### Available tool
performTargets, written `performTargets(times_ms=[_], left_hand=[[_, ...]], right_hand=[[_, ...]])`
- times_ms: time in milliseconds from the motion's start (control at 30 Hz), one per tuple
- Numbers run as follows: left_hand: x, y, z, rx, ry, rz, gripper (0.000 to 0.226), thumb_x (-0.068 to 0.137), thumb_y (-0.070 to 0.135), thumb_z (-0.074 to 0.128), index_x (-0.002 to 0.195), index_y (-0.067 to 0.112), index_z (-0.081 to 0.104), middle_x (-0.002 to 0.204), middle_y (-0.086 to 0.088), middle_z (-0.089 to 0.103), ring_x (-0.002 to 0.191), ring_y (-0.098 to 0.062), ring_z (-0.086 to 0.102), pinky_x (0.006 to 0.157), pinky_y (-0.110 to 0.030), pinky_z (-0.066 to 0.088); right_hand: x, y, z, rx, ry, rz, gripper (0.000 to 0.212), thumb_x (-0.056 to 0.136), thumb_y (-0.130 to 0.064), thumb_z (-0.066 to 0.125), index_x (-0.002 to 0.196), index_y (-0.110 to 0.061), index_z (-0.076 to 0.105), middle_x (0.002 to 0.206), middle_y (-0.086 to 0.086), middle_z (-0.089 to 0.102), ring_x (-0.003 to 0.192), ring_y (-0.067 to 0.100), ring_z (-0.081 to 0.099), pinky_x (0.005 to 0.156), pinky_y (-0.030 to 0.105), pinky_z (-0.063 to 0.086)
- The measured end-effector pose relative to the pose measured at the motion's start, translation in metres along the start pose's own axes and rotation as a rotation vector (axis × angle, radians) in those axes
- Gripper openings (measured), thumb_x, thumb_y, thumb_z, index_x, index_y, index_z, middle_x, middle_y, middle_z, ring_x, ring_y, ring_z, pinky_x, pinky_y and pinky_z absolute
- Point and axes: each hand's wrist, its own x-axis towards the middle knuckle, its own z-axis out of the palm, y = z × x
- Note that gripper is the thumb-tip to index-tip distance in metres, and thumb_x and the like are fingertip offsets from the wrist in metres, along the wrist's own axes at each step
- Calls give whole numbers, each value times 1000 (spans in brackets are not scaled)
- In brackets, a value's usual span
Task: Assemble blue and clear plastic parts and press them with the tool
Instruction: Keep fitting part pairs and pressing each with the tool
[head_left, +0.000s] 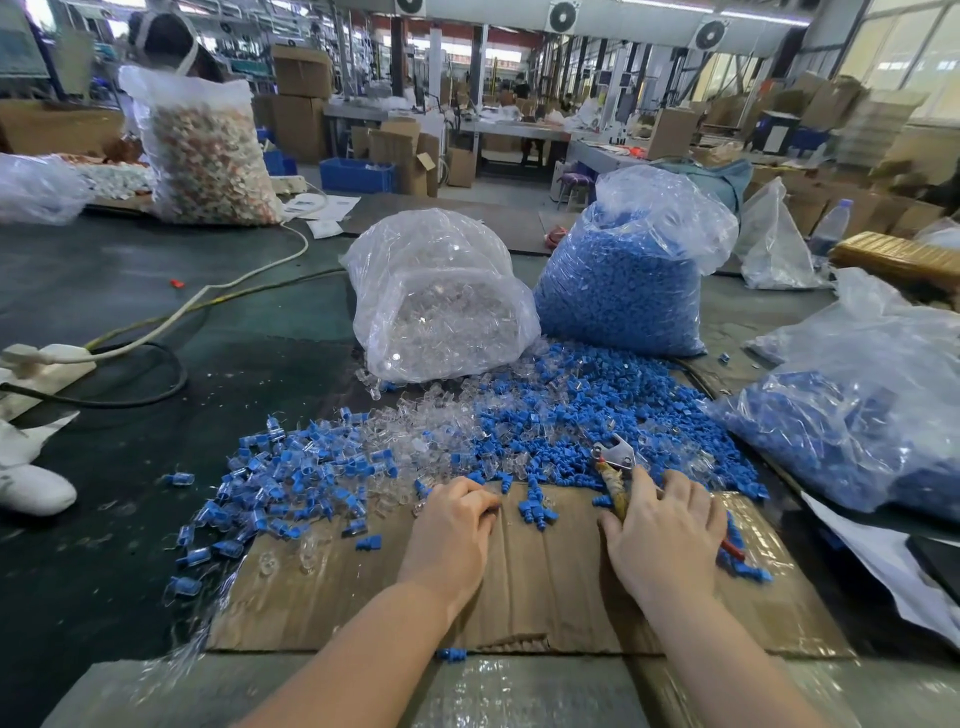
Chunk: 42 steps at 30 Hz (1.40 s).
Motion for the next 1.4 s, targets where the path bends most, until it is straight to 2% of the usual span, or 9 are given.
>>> performTargets(times_ms=[133,233,333,500,700,833,1067,1267,1400], left_hand=[[1,1,0,-29,0,-51,17,90,22,56,106,21,64,104,9,58,96,-2,47,90,-12,36],[2,3,-1,-41,2,-81,8,89,20,59,96,22,62,98,9,60,91,-3,51,86,-14,42],[3,5,-3,-82,24,-125,11,87,18,61,98,21,62,96,7,63,87,-4,55,83,-15,46],[4,4,-2,-105,59,-160,24,87,21,62,111,18,65,103,6,63,89,-2,53,81,-11,40],[4,5,0,-121,80,-192,13,85,19,64,98,19,68,101,7,59,89,-2,53,82,-11,39],[0,6,2,-129,73,-196,9,85,19,64,93,22,67,99,11,57,96,-6,52,91,-21,44],[-8,7,4,-118,133,-150,13,87,19,61,99,23,65,96,14,60,94,-3,52,87,-18,45],[-10,6,4,-173,145,-143,17,86,14,62,101,19,67,98,10,65,85,4,54,70,2,38],[-9,6,3,-212,143,-151,17,84,17,65,101,17,70,98,9,66,82,6,52,70,6,35]], right_hand=[[-4,-17,2,147,87,-194,34,96,-27,43,129,-26,47,134,-2,45,124,17,37,107,34,25],[-5,-31,6,248,57,-263,23,97,-23,41,115,-27,54,119,-8,52,114,12,42,98,29,31],[-4,-38,11,278,34,-260,20,98,-23,40,112,-26,54,113,-8,54,110,13,44,93,29,33],[-4,-42,14,317,43,-221,16,98,-30,43,109,-26,53,107,-9,59,102,12,50,91,28,38],[-6,-44,16,433,60,-167,15,95,-35,48,105,-25,54,99,-11,61,89,7,51,82,24,44],[-8,-45,17,437,54,-166,16,94,-37,49,102,-26,57,99,-11,59,93,8,52,83,26,42],[-11,-50,18,438,31,-153,18,93,-32,53,111,-30,57,105,-14,60,100,6,52,89,26,36],[-14,-54,17,548,72,-172,18,93,-25,54,109,-22,61,103,-9,62,96,8,51,88,23,39],[-22,-59,19,621,91,-188,14,93,-25,54,104,-21,61,100,-9,61,95,8,51,86,23,40]])
